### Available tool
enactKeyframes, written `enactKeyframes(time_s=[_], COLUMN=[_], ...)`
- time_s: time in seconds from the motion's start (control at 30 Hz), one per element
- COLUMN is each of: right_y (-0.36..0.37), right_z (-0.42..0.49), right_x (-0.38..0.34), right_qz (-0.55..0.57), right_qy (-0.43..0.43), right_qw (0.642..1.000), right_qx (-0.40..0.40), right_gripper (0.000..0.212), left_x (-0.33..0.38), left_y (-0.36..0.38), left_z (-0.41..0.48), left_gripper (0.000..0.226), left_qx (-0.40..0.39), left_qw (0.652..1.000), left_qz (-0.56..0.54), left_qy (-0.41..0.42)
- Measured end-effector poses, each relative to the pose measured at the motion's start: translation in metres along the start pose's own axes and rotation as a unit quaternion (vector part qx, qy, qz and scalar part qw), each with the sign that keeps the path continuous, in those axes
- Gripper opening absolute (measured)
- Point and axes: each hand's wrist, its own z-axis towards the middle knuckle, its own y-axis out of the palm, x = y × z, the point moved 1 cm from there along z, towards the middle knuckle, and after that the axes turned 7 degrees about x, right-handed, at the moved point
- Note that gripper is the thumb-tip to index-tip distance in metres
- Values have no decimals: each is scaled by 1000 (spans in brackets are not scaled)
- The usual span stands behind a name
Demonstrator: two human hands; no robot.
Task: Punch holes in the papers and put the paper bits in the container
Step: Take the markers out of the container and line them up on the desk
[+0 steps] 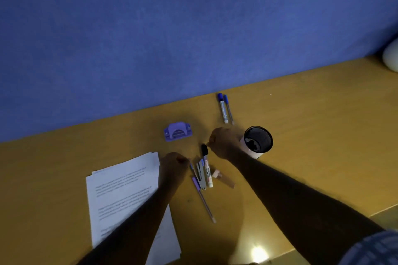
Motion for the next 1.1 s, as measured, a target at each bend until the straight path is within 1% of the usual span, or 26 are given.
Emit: enactKeyframes(time_s=[0.07, 0.1, 0.2, 0.27, 0.33, 0.43, 0.5, 0.6, 0.7, 0.8, 0.9, 1.1], right_y=[13, 18, 29, 32, 35, 41, 44, 48, 50, 49, 46, 42], right_z=[-9, -13, -21, -24, -23, -21, -20, -20, -20, -19, -18, -17], right_x=[2, 3, 5, 2, -1, -7, -9, -8, -7, -10, -11, -5], right_qz=[15, 41, 130, 156, 148, 137, 142, 179, 198, 192, 188, 225], right_qy=[12, 36, 116, 147, 149, 151, 164, 190, 209, 214, 219, 209], right_qw=[999, 997, 984, 977, 978, 979, 976, 965, 957, 957, 957, 952], right_qx=[-41, -51, -25, -15, -13, -23, -33, -35, -29, -24, -30, -16], right_gripper=[38, 40, 40, 42, 42, 32, 29, 24, 27, 34, 39, 37], left_x=[-6, -9, -13, -13, -10, -5, -2, 0, 1, 4, 6, 2], left_y=[3, 5, 9, 12, 15, 20, 21, 23, 22, 20, 17, 14], left_z=[-9, -12, -17, -17, -15, -12, -11, -10, -9, -8, -8, -9], left_gripper=[35, 36, 41, 42, 37, 26, 23, 25, 25, 28, 28, 32], left_qx=[1, 2, 4, 3, -15, -24, -20, -32, -34, -37, -43, -50], left_qw=[999, 999, 997, 997, 999, 999, 1000, 999, 999, 998, 998, 998], left_qz=[9, 4, -16, -25, -6, 12, 11, 32, 30, 36, 18, -15], left_qy=[-32, -47, -75, -68, -48, -22, -21, -23, -24, -27, -44, -47])
